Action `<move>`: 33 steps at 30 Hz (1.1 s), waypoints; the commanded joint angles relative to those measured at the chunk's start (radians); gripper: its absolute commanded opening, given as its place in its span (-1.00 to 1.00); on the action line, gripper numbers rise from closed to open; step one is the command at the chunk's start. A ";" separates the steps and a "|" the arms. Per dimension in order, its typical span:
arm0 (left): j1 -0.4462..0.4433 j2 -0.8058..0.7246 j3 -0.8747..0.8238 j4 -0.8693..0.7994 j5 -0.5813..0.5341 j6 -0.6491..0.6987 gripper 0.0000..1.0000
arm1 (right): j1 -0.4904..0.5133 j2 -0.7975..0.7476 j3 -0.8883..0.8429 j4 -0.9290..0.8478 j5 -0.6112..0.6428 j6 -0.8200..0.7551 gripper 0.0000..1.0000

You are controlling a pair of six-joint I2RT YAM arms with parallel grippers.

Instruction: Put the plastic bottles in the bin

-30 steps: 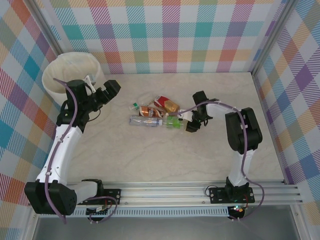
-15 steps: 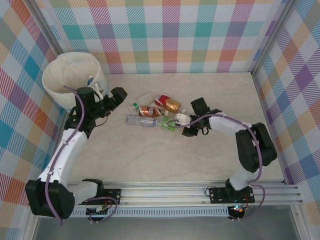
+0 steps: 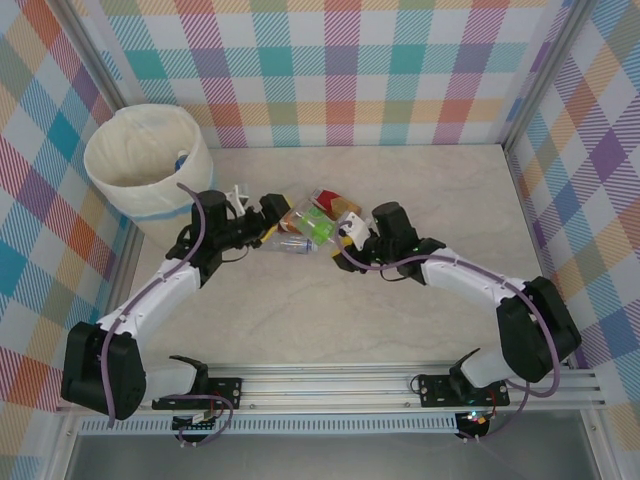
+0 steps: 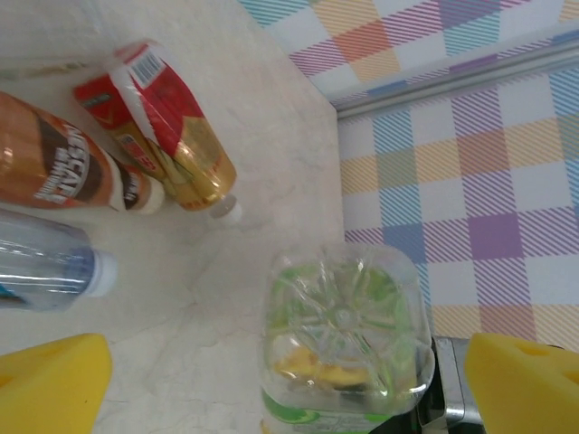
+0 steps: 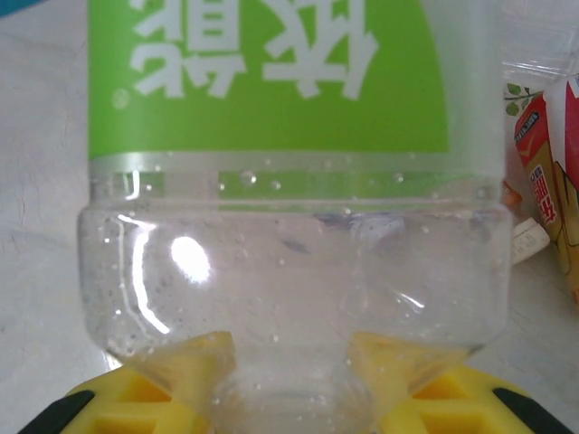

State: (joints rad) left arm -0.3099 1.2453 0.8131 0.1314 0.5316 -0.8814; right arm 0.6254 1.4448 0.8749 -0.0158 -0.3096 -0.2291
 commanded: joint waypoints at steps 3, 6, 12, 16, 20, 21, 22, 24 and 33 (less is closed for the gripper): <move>-0.057 0.002 -0.019 0.154 -0.008 -0.043 1.00 | 0.068 0.044 0.045 0.121 0.082 0.187 -1.00; -0.079 0.016 0.005 0.093 -0.026 -0.013 1.00 | 0.107 0.067 0.081 0.106 0.108 0.157 -1.00; -0.093 0.031 0.007 0.028 -0.115 -0.003 1.00 | 0.135 0.075 0.111 0.141 0.070 0.184 -0.98; -0.093 0.037 -0.007 0.055 -0.133 -0.008 0.91 | 0.140 0.071 0.113 0.136 0.005 0.192 -0.88; -0.093 0.051 -0.007 0.075 -0.117 -0.008 0.56 | 0.140 0.067 0.104 0.127 -0.135 0.188 -0.62; -0.093 0.053 -0.007 0.077 -0.117 -0.008 0.44 | 0.142 0.070 0.105 0.130 -0.155 0.195 -0.57; -0.093 0.057 -0.006 0.077 -0.118 -0.008 0.35 | 0.143 0.075 0.105 0.138 -0.159 0.208 -0.53; -0.093 0.062 0.000 0.074 -0.116 -0.007 0.23 | 0.144 0.080 0.107 0.148 -0.145 0.221 -0.48; -0.091 0.070 0.041 0.018 -0.109 0.024 0.02 | 0.145 0.048 0.105 0.133 -0.065 0.239 0.20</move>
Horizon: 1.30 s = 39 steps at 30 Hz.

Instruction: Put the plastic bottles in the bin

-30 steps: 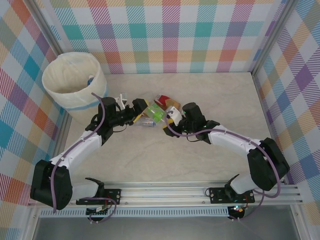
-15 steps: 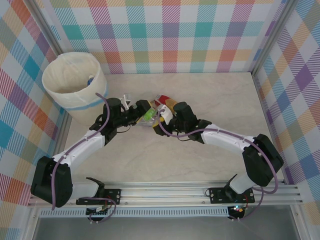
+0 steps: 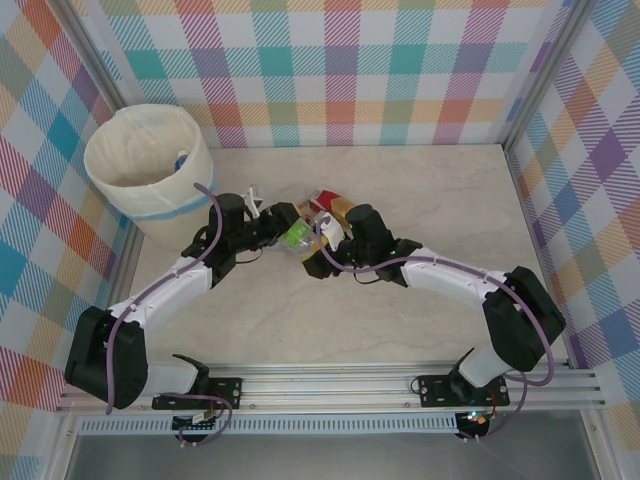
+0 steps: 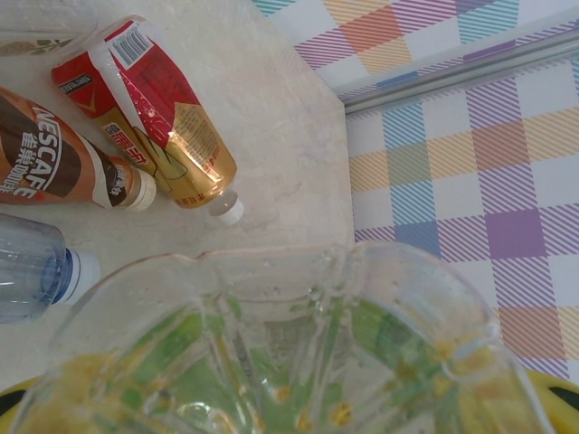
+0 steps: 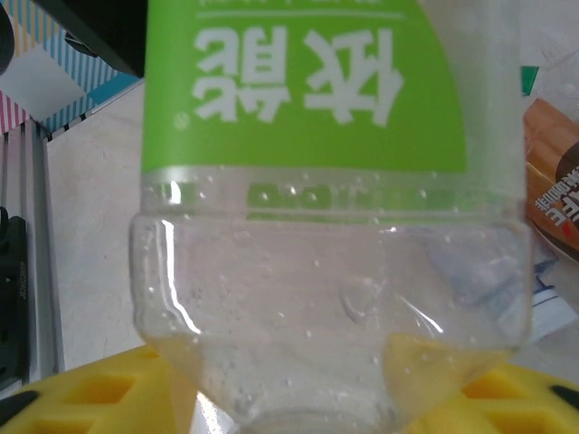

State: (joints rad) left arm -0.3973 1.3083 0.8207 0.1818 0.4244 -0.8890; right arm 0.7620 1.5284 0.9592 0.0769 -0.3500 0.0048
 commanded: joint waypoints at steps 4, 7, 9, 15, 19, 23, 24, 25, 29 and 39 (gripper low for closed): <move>-0.005 0.004 0.047 -0.051 -0.007 0.055 -0.06 | 0.008 -0.083 0.006 0.027 -0.001 0.032 0.38; -0.004 0.004 0.058 -0.081 -0.024 0.067 -0.13 | 0.008 -0.131 -0.016 0.021 0.065 0.046 0.71; -0.003 0.005 0.057 -0.084 -0.033 0.068 -0.17 | 0.008 -0.161 -0.014 -0.004 0.100 0.054 1.00; 0.004 -0.020 0.070 -0.115 -0.064 0.110 -0.45 | 0.007 -0.258 -0.033 -0.032 0.411 0.189 0.99; 0.009 -0.035 0.092 -0.168 -0.075 0.134 -1.00 | -0.002 -0.333 -0.092 0.004 0.635 0.300 0.99; 0.032 -0.055 0.120 -0.225 -0.095 0.156 -1.00 | -0.016 -0.399 -0.157 0.060 0.672 0.326 0.99; 0.043 -0.060 0.131 -0.239 -0.091 0.163 -1.00 | -0.017 -0.406 -0.164 0.059 0.691 0.328 0.99; 0.055 -0.064 0.142 -0.249 -0.086 0.164 -1.00 | -0.018 -0.409 -0.165 0.046 0.716 0.335 0.99; 0.095 -0.079 0.195 -0.287 -0.051 0.179 -1.00 | -0.018 -0.407 -0.141 -0.097 0.941 0.489 0.99; 0.195 -0.107 0.463 -0.469 -0.105 0.388 -1.00 | -0.042 -0.448 -0.232 -0.085 1.052 0.617 0.99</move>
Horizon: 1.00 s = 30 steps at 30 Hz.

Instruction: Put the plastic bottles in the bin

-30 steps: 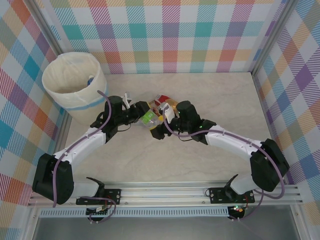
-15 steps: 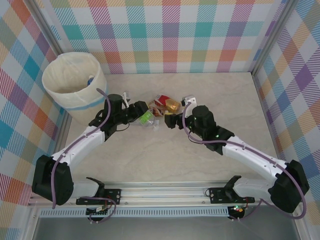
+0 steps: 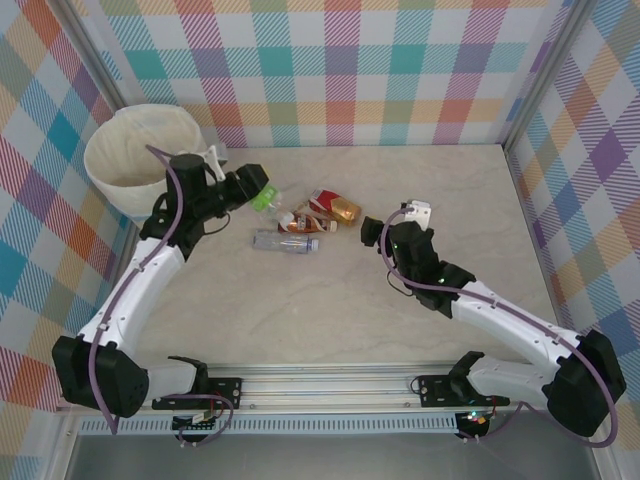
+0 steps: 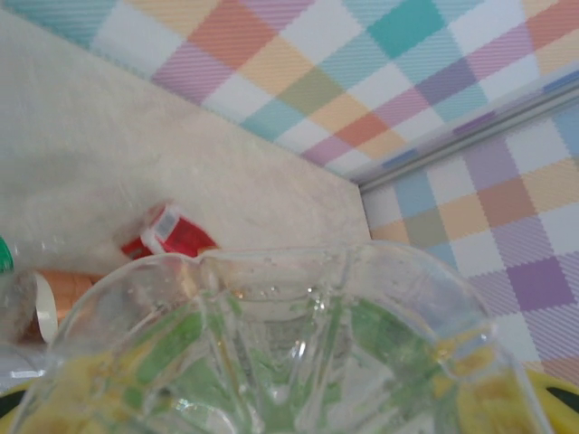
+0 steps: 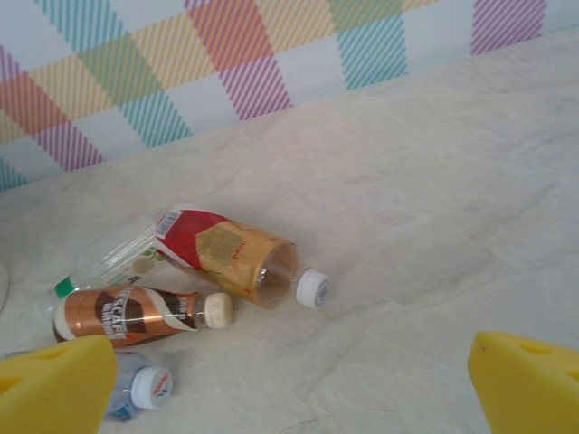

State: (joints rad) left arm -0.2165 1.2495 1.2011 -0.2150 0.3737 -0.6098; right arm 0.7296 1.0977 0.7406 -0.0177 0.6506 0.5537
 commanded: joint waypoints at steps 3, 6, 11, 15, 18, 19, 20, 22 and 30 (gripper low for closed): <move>0.017 -0.060 0.148 -0.113 -0.213 0.187 -1.00 | -0.013 -0.017 -0.013 -0.009 0.052 0.085 0.99; 0.019 -0.052 0.221 -0.132 -0.429 0.277 -1.00 | -0.015 -0.019 -0.003 -0.035 0.052 0.099 0.99; 0.054 0.001 0.326 -0.106 -0.653 0.408 -1.00 | -0.016 -0.007 0.024 -0.058 0.052 0.062 0.99; 0.172 0.076 0.448 -0.139 -0.676 0.426 -1.00 | -0.015 0.002 0.030 -0.054 0.030 0.054 0.99; 0.259 0.140 0.529 -0.178 -0.645 0.432 -1.00 | -0.016 0.008 0.032 -0.054 0.014 0.053 0.99; 0.285 0.165 0.557 -0.200 -0.631 0.430 -1.00 | -0.016 0.010 0.031 -0.052 0.007 0.051 0.99; 0.312 0.196 0.593 -0.233 -0.617 0.429 -1.00 | -0.015 0.012 0.032 -0.050 0.001 0.048 0.99; 0.349 0.251 0.654 -0.298 -0.602 0.428 -1.00 | -0.015 0.010 0.029 -0.036 -0.028 0.024 1.00; 0.421 0.344 0.691 -0.419 -0.691 0.364 -0.46 | -0.016 0.010 0.037 -0.062 -0.050 0.052 0.99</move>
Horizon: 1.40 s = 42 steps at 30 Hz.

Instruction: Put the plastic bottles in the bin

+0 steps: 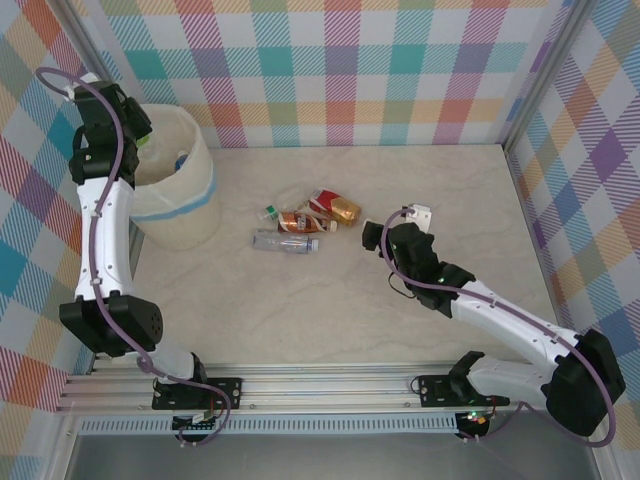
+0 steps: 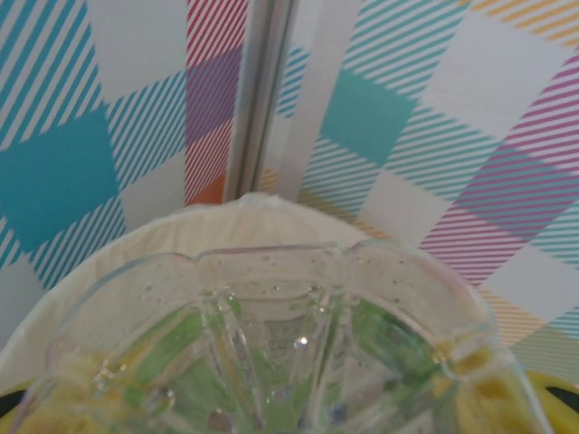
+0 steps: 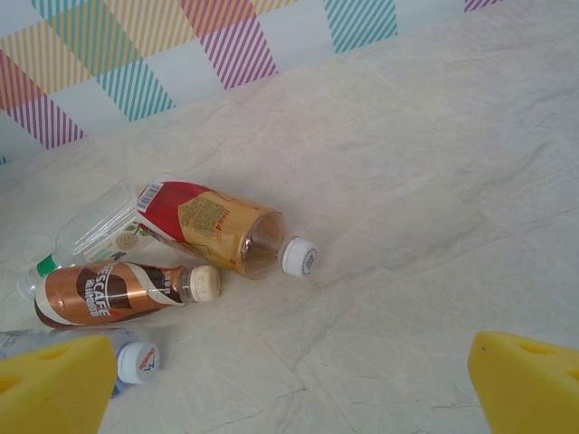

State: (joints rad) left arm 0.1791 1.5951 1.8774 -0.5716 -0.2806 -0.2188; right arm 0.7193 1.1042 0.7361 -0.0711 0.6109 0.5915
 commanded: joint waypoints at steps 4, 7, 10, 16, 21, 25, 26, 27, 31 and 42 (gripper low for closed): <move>0.039 0.026 0.025 -0.113 -0.002 -0.056 0.67 | -0.005 0.003 0.053 -0.042 -0.010 0.028 0.99; 0.040 0.042 0.056 -0.153 0.019 -0.056 1.00 | -0.005 -0.001 0.062 -0.068 -0.010 0.045 0.99; 0.039 0.034 0.063 -0.159 0.039 -0.066 1.00 | -0.004 -0.008 0.055 -0.073 -0.005 0.068 0.99; 0.039 0.030 0.064 -0.158 0.060 -0.088 1.00 | -0.004 -0.009 0.038 -0.052 -0.002 0.079 1.00; 0.041 0.128 0.147 -0.235 0.103 -0.076 1.00 | -0.005 -0.009 0.038 -0.051 0.002 0.076 0.99; 0.024 0.129 0.148 -0.224 0.187 -0.089 1.00 | -0.004 -0.014 0.037 -0.064 0.007 0.077 1.00; 0.013 0.116 0.138 -0.210 0.195 -0.087 1.00 | -0.005 -0.015 0.035 -0.065 0.007 0.077 0.99; -0.003 0.099 0.124 -0.198 0.201 -0.085 1.00 | -0.004 -0.016 0.030 -0.062 0.006 0.076 0.99; -0.092 0.026 0.064 -0.156 0.187 -0.096 1.00 | -0.004 -0.014 0.011 -0.037 0.009 0.068 0.99; -0.428 -0.209 -0.386 0.149 0.127 -0.270 1.00 | -0.005 -0.004 -0.012 0.022 -0.002 0.044 1.00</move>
State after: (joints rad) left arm -0.2020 1.4212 1.5665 -0.5453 -0.1276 -0.4107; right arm 0.7193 1.1042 0.7261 -0.0856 0.6052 0.6460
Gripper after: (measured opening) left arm 0.999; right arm 0.997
